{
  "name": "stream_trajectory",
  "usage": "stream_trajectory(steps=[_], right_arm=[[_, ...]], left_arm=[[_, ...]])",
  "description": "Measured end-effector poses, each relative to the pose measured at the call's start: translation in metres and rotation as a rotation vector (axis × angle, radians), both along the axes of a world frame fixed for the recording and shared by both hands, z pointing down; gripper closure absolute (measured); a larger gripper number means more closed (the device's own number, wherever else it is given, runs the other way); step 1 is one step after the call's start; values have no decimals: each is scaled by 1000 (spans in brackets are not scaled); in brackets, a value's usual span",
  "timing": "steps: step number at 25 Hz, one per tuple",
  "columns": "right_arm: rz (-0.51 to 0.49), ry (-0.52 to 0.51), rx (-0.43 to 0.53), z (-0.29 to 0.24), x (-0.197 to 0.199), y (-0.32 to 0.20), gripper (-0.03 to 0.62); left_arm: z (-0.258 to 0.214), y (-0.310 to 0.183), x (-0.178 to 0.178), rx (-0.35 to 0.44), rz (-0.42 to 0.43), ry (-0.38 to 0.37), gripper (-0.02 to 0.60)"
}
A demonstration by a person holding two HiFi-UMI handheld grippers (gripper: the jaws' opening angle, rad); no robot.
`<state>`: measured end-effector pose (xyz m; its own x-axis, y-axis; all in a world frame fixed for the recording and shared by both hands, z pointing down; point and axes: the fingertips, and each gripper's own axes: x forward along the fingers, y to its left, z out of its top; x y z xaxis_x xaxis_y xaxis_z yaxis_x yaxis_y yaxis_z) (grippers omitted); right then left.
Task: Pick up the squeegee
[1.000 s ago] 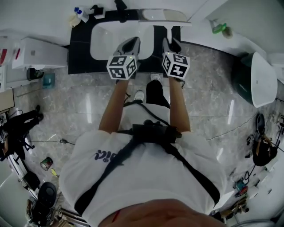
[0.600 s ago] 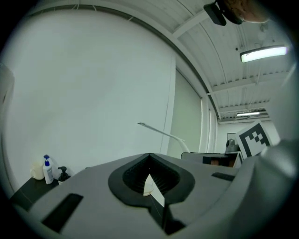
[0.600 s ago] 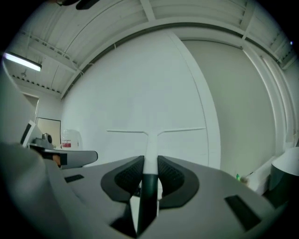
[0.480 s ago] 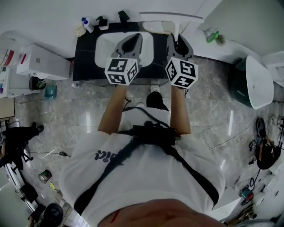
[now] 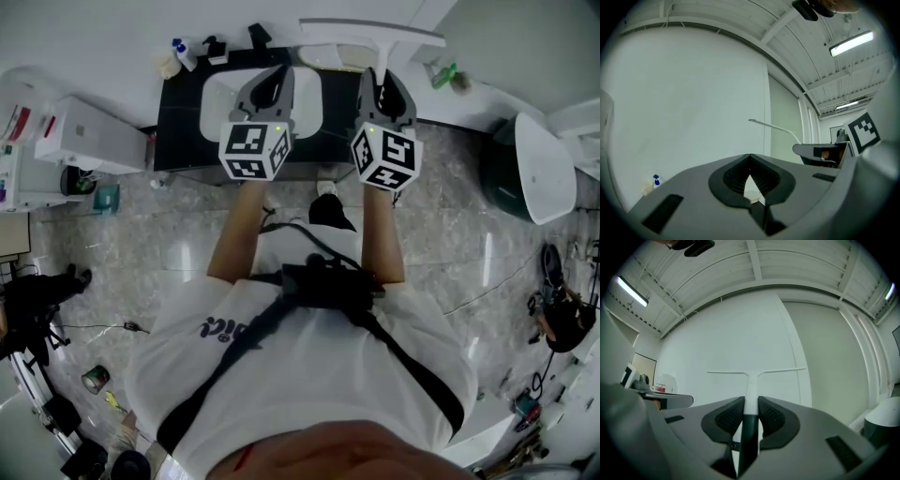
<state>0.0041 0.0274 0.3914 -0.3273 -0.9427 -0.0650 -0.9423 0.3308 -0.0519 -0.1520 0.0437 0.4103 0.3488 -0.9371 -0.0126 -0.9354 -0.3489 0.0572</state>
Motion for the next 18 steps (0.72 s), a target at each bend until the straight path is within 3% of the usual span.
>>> stream_trajectory(steps=[18], right_arm=[[-21,40,-24,22,-6,6,493]], left_arm=[[10,4,-2,5,-39,-12,571]])
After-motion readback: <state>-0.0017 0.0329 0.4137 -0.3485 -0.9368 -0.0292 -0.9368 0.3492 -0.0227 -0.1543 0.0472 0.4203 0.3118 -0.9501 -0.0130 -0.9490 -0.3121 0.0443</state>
